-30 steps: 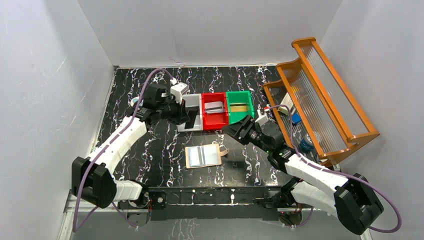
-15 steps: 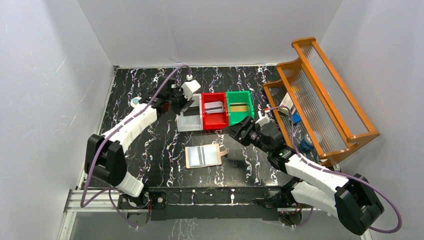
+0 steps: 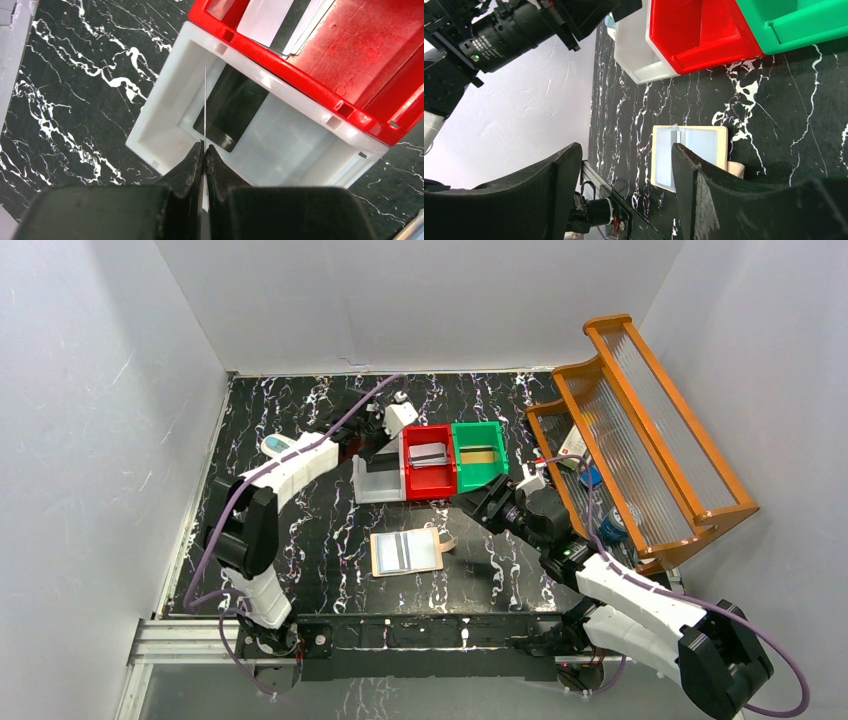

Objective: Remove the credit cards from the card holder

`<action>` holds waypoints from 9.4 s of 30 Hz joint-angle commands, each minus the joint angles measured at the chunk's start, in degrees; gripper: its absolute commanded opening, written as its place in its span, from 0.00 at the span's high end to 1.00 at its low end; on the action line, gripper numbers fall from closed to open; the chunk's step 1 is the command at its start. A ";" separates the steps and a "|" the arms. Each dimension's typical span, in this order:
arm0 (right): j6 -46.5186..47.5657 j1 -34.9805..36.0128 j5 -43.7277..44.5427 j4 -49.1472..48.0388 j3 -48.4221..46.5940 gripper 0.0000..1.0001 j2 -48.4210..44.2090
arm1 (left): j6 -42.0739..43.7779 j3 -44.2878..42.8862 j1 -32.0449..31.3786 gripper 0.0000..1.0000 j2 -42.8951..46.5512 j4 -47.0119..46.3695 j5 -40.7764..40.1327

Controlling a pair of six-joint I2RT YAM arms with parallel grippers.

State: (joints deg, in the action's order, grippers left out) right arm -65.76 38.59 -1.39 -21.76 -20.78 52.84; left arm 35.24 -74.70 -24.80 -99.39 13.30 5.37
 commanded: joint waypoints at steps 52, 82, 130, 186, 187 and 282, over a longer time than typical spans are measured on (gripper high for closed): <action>3.60 -0.35 -3.28 3.22 -5.43 0.23 4.09 | -31.95 12.82 -2.54 0.29 20.19 -4.81 3.79; 13.11 24.63 16.75 48.04 -49.65 0.25 43.02 | -66.01 33.62 -1.13 0.02 53.94 14.91 -33.83; 14.33 23.52 2.01 39.84 -50.23 0.27 54.20 | -63.52 40.25 -1.13 0.02 58.04 13.53 -27.96; 7.02 17.86 -12.52 19.66 -36.13 0.36 51.56 | -61.34 40.53 -1.13 0.10 56.35 7.89 0.77; 6.45 17.64 -12.90 18.70 -35.39 0.36 51.45 | -62.03 41.11 -1.14 0.12 55.74 6.35 4.30; 3.26 15.25 2.73 17.40 -22.04 0.38 24.79 | -74.85 40.19 -3.39 0.37 33.75 -5.00 18.15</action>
State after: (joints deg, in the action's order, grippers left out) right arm -64.03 53.08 3.09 -2.83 -36.80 74.61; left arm -35.90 -34.94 -31.03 -65.39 11.90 17.34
